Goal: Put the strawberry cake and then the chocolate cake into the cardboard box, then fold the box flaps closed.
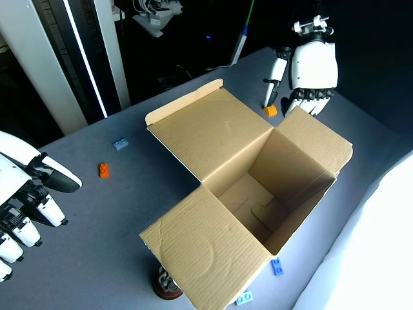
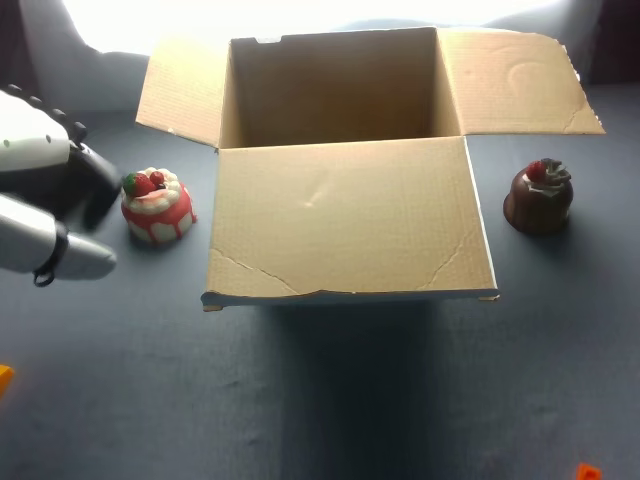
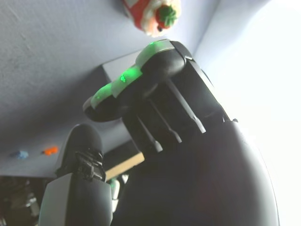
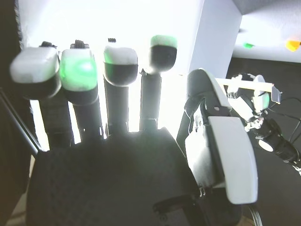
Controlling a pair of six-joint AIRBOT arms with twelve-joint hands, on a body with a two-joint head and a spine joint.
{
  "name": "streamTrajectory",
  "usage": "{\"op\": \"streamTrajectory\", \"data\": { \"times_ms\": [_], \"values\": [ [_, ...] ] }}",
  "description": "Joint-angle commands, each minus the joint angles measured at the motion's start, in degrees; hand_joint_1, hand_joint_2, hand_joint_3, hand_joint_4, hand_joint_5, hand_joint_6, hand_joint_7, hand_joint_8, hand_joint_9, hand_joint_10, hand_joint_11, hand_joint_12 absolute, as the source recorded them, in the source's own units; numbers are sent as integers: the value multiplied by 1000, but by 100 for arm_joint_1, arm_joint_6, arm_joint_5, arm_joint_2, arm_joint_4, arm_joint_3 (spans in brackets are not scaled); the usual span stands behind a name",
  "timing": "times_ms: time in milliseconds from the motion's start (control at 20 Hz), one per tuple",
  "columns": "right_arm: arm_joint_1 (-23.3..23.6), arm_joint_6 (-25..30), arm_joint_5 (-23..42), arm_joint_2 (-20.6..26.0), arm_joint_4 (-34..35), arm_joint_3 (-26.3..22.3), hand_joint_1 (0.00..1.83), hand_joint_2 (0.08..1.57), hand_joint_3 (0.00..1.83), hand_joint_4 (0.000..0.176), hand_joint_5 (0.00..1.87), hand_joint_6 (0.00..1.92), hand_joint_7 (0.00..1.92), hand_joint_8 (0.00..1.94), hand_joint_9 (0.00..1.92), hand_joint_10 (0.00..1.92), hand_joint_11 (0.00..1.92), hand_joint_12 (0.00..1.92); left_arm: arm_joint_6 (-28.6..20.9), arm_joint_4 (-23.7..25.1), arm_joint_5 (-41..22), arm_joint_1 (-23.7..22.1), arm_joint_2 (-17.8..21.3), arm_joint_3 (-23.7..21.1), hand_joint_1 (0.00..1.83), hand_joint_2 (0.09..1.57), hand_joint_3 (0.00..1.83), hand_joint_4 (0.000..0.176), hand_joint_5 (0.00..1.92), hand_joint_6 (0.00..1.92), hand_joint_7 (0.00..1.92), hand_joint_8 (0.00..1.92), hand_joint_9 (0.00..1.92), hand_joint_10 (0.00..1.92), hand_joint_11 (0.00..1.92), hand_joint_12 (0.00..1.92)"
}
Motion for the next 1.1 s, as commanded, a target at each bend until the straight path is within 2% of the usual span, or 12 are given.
{"op": "streamTrajectory", "data": {
  "times_ms": [0,200,300,450,600,750,850,900,1000,1050],
  "values": [
    [29,-15,645,60,-20,14,10,1139,60,0,121,65,162,7,92,116,0,428,5,-141,217,-52,34,32,312,1173,16,40,183,1,224,1,231,3,0,727],
    [28,-31,645,46,-20,13,24,1132,5,0,105,18,151,0,97,61,0,416,5,-130,216,-56,0,78,270,1158,0,59,140,1,177,0,184,0,0,626],
    [28,-31,648,46,-7,14,71,1136,4,0,107,13,153,2,93,47,0,312,5,-109,216,-38,-1,94,280,1140,0,62,117,0,162,0,182,0,0,617],
    [29,-326,746,46,964,19,57,1147,8,0,113,10,167,1,118,46,0,354,5,-162,345,-56,-57,146,308,1102,0,49,111,0,165,1,172,0,0,618],
    [28,-325,726,27,1201,23,111,1128,0,0,127,12,193,5,136,42,0,445,5,-330,546,-53,-223,278,348,1051,0,39,103,1,167,1,172,0,0,629],
    [28,-162,669,-36,1206,24,156,1123,0,0,127,8,166,1,134,34,0,417,5,-374,581,-57,-502,507,509,1031,0,38,88,1,144,1,157,0,0,627],
    [28,-167,672,-96,1206,26,208,1115,0,0,120,3,162,0,124,24,0,377,5,-401,690,-49,-693,633,713,1006,0,36,92,2,142,0,148,0,0,609],
    [28,-183,674,-122,1206,27,277,1105,0,0,119,3,160,0,125,23,0,369,5,-443,736,-22,-776,686,830,993,0,43,89,1,137,0,146,0,0,598],
    [14,-357,676,-204,1206,26,329,1116,0,0,99,2,132,1,112,12,0,257,5,-532,856,78,-966,788,927,1001,0,50,95,5,148,4,167,6,0,628],
    [-20,-358,715,-232,1206,26,342,1119,1,0,94,1,118,1,104,7,0,203,5,-556,914,128,-1046,839,968,999,0,51,81,2,135,2,145,2,0,580]
  ]
}}
